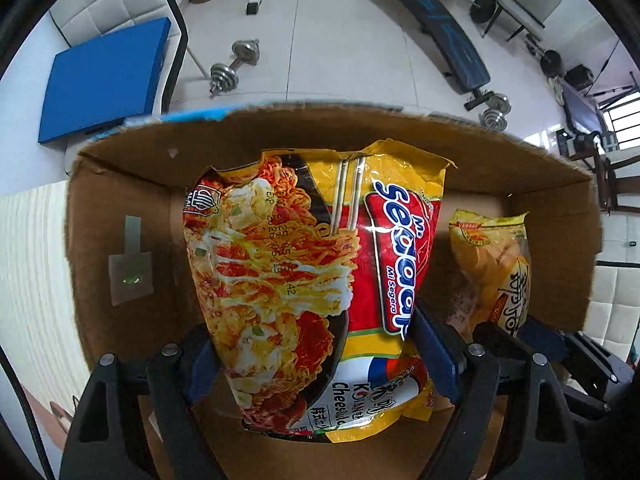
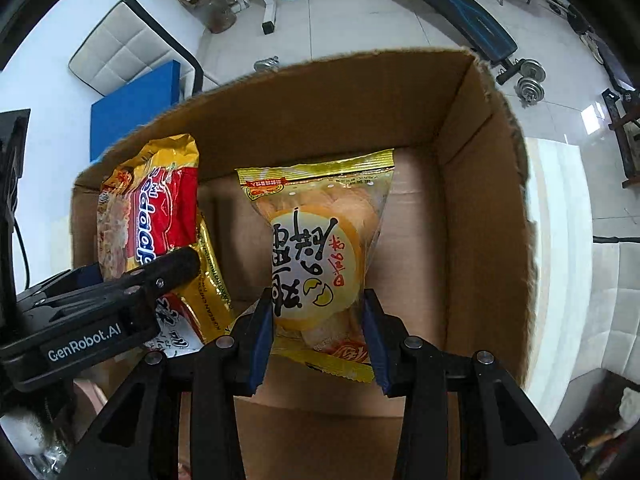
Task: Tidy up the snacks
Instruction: 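Carry both packs into the cardboard box and open both tools, then grasp the white cookie packet with the left tool while the right grasps the white box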
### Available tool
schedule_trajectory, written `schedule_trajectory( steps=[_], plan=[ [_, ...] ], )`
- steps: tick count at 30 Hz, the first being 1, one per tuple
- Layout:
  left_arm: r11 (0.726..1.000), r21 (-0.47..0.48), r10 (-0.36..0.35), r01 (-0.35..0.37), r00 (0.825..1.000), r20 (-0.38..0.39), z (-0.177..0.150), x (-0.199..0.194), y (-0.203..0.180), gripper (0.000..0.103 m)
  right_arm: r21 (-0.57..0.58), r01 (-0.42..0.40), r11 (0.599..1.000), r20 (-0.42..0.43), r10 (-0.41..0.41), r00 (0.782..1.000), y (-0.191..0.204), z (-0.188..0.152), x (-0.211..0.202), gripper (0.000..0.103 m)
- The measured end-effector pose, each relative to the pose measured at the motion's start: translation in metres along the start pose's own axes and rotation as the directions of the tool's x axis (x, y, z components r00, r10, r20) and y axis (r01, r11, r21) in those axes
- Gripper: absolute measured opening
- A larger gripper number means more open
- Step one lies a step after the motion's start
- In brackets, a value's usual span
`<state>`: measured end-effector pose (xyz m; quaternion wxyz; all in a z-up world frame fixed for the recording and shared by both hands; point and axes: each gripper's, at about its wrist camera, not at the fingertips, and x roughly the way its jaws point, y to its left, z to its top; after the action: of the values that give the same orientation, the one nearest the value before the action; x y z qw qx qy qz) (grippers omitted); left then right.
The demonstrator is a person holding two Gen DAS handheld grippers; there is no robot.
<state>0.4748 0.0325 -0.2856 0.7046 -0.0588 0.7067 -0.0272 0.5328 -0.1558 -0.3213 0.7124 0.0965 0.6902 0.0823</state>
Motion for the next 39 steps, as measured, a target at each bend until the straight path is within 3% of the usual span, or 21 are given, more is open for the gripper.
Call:
schedule_trajectory(
  steps=[3, 5, 6, 7, 17, 22, 28, 32, 39],
  plan=[
    [0.999, -0.031, -0.014, 0.013, 1.0, -0.017, 0.002, 0.007, 0.002, 0.084, -0.002, 0.002, 1.0, -0.023, -0.002, 1.0, 0.0, 0.004, 0.01, 0.052],
    [0.999, -0.039, -0.012, 0.011, 1.0, -0.023, 0.002, 0.009, 0.005, 0.085, -0.002, 0.002, 1.0, -0.039, -0.002, 0.999, 0.001, 0.006, 0.012, 0.084],
    [0.999, -0.037, -0.013, 0.012, 1.0, -0.024, 0.001, 0.009, 0.005, 0.091, -0.011, 0.003, 1.0, -0.041, -0.003, 0.999, 0.004, 0.006, 0.011, 0.088],
    [0.999, -0.035, -0.012, 0.011, 1.0, -0.017, -0.001, 0.006, 0.007, 0.095, -0.026, 0.011, 1.0, -0.042, -0.013, 0.999, 0.006, 0.007, 0.012, 0.088],
    [1.0, -0.025, -0.014, 0.016, 0.997, 0.081, -0.023, -0.037, 0.015, 0.095, -0.094, 0.096, 0.991, -0.03, -0.1, 0.995, 0.015, -0.01, -0.01, 0.095],
    [1.0, -0.013, 0.013, -0.01, 0.978, 0.209, -0.049, -0.078, 0.017, 0.095, -0.119, 0.119, 0.986, 0.053, -0.113, 0.992, 0.022, -0.028, -0.04, 0.096],
    [1.0, -0.013, 0.029, -0.027, 0.963, 0.27, -0.083, -0.108, 0.015, 0.095, -0.138, 0.119, 0.983, 0.124, -0.102, 0.987, 0.041, -0.071, -0.078, 0.096],
    [1.0, -0.015, 0.025, -0.021, 0.953, 0.302, -0.123, -0.128, 0.015, 0.095, -0.137, 0.1, 0.986, 0.146, -0.08, 0.986, 0.039, -0.108, -0.103, 0.096],
    [1.0, -0.026, 0.019, -0.012, 0.956, 0.292, -0.197, -0.124, 0.014, 0.095, -0.094, 0.04, 0.995, 0.099, -0.031, 0.995, 0.018, -0.19, -0.107, 0.096]
  ],
)
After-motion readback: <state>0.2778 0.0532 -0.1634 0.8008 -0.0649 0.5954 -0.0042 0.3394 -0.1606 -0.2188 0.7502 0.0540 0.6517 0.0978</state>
